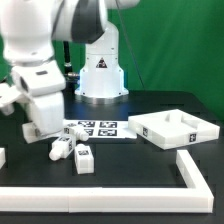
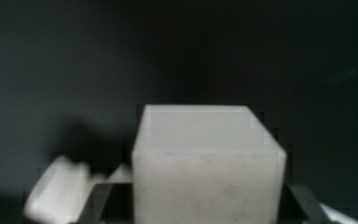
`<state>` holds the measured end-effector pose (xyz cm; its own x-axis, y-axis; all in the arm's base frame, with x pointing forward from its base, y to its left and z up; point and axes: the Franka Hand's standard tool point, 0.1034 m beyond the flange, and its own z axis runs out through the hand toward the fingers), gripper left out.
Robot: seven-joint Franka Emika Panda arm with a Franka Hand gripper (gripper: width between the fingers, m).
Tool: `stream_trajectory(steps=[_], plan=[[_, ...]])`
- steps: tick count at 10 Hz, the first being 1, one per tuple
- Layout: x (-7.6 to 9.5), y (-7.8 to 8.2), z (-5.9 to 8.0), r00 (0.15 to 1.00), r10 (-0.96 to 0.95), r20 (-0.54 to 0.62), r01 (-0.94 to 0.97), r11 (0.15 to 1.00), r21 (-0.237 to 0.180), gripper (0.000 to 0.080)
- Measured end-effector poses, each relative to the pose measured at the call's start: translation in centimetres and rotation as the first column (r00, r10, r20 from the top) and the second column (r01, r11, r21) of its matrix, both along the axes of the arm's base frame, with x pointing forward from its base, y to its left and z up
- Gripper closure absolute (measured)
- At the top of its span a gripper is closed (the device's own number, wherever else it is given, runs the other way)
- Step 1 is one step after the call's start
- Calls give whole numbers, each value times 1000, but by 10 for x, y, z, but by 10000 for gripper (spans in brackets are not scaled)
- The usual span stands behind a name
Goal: Assemble one leg
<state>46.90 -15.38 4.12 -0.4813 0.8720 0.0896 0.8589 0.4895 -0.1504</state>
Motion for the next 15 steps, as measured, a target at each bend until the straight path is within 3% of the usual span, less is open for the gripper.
stream_trajectory(steps=[3,5,10,12,15], plan=[[-18,-18,-14,999,-1,-45,2,1000,25,522],[-28,-37,-13,997,20,-77,-16,999,46,522],[-29,-37,-16,996,13,-83,-9,999,48,522],[-51,-53,-29,993,35,-110,-27,996,79,522],[-71,-65,-33,993,1,-114,9,996,85,522]])
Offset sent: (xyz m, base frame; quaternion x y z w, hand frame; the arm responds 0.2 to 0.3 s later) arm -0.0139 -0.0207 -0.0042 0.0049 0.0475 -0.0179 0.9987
